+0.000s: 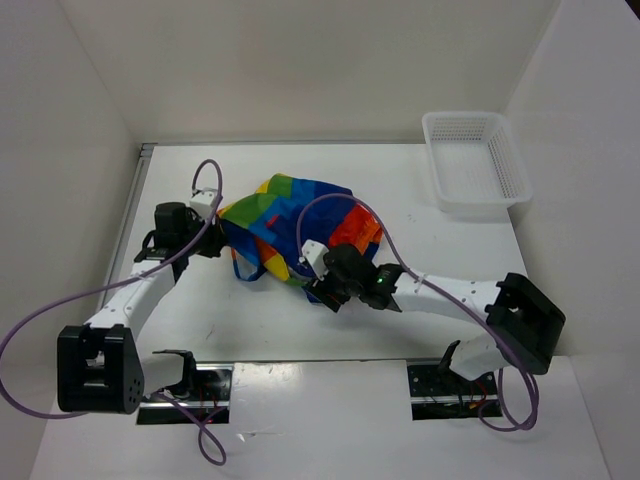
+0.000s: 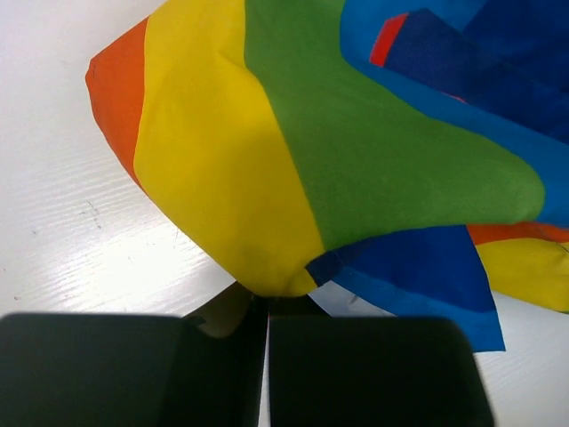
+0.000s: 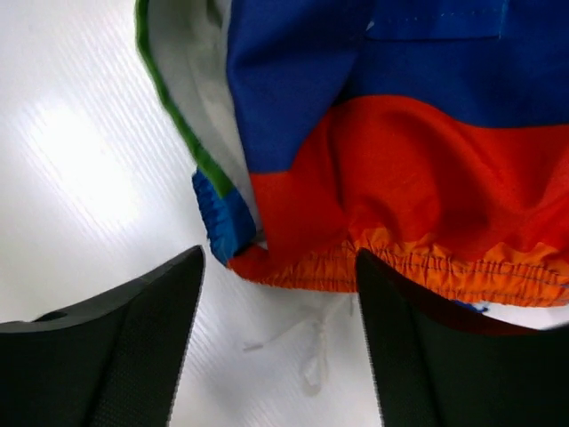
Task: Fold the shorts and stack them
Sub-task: Move the shorts to the center of the board, then flatten the shorts out
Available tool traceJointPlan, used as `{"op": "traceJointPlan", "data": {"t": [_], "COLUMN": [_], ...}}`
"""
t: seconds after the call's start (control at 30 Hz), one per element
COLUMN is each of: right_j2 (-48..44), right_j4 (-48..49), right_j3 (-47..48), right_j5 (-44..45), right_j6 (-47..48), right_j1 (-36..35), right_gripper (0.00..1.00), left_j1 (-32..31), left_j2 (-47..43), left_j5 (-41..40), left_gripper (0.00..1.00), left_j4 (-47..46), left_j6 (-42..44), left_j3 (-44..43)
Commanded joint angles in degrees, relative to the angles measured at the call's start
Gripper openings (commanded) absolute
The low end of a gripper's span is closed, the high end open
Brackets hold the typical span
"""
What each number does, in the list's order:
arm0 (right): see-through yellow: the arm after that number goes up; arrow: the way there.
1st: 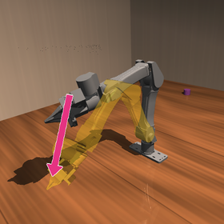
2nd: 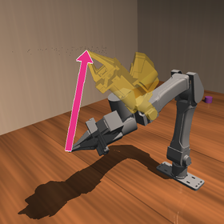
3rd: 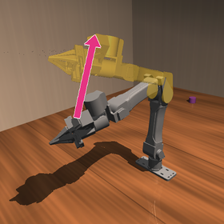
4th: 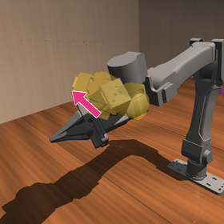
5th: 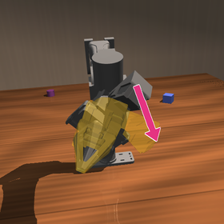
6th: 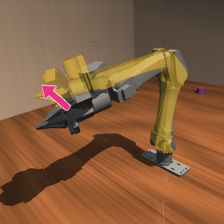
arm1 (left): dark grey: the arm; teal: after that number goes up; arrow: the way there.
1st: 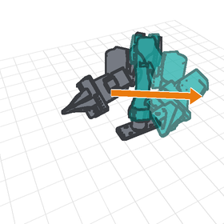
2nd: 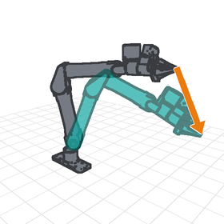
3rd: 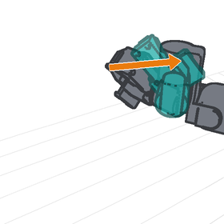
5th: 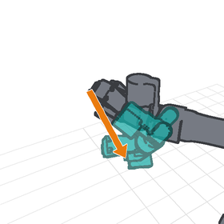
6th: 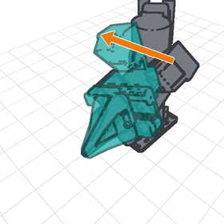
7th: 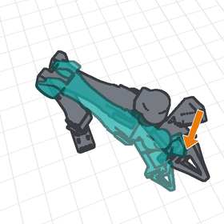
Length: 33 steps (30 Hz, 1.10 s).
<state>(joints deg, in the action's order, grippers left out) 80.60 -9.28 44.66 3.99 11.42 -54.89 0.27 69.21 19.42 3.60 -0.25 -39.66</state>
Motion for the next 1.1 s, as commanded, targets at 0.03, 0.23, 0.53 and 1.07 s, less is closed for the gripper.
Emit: {"op": "traceJointPlan", "data": {"t": [0.03,0.23,0.53,1.07], "right_j2": [1.4,3.3,3.8,3.3], "right_j4": [9.2,12.3,11.7,11.7], "right_j3": [-0.5,0.7,13.9,52.2], "right_j5": [1.9,6.5,12.7,15.6], "right_j6": [-6.1,-6.9,6.8,30.7], "right_j1": [-0.6,-0.6,12.3,22.0], "right_gripper": [0.59,0.07,0.00,0.00], "left_j1": [0.0,0.0,7.4,15.3], "left_j2": [-2.6,-3.1,-2.2,-8.5], "left_j5": [1.7,-0.5,-8.0,-15.5], "left_gripper": [0.00,0.00,0.00,0.00], "left_j4": [-0.7,-0.7,1.1,5.4], "left_j6": [0.3,0.3,0.3,0.3], "left_j3": [0.5,0.5,-11.1,-39.7]}}
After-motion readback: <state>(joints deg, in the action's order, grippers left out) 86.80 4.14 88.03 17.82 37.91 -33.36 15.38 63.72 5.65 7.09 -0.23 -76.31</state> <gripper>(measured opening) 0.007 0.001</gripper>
